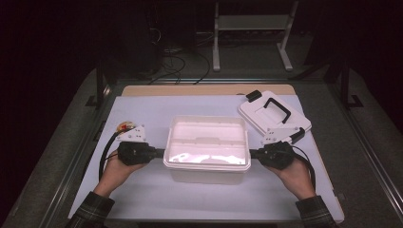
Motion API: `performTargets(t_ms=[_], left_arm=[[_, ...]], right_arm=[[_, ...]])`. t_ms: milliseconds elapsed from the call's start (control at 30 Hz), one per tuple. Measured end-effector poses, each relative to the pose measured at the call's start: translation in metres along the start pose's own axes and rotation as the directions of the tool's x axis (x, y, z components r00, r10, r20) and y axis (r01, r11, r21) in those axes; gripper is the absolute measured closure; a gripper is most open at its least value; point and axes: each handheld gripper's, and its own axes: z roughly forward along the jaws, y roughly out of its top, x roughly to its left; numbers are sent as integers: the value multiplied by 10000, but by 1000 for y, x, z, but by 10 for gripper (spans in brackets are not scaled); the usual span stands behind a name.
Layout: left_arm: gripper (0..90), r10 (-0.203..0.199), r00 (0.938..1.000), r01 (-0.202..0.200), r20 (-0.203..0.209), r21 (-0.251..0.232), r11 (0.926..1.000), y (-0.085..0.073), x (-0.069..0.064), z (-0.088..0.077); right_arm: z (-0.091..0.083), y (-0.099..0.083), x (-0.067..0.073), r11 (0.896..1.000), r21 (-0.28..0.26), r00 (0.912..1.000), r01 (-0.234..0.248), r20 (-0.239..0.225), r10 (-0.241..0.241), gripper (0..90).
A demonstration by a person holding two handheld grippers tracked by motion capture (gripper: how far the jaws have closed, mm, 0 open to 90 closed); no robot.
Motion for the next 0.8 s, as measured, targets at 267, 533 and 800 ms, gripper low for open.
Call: performTargets(t_ms=[267, 533, 800], left_arm=[[900, 41, 10000, -41, 1, 99, 9999, -9, -16, -13], [899, -70, 9999, 70, 93, 61, 10000, -14, -18, -19], [747, -130, 9991, 147, -400, 426, 9990, -11, -10, -29]], right_arm=[[1, 2, 12, 9997, 59, 9994, 223, -252, -221, 899], [1, 2, 20, 9993, 89, 9984, 365, -427, -361, 898], [-8, -8, 11, 9999, -118, 9992, -105, 382, 109, 760]])
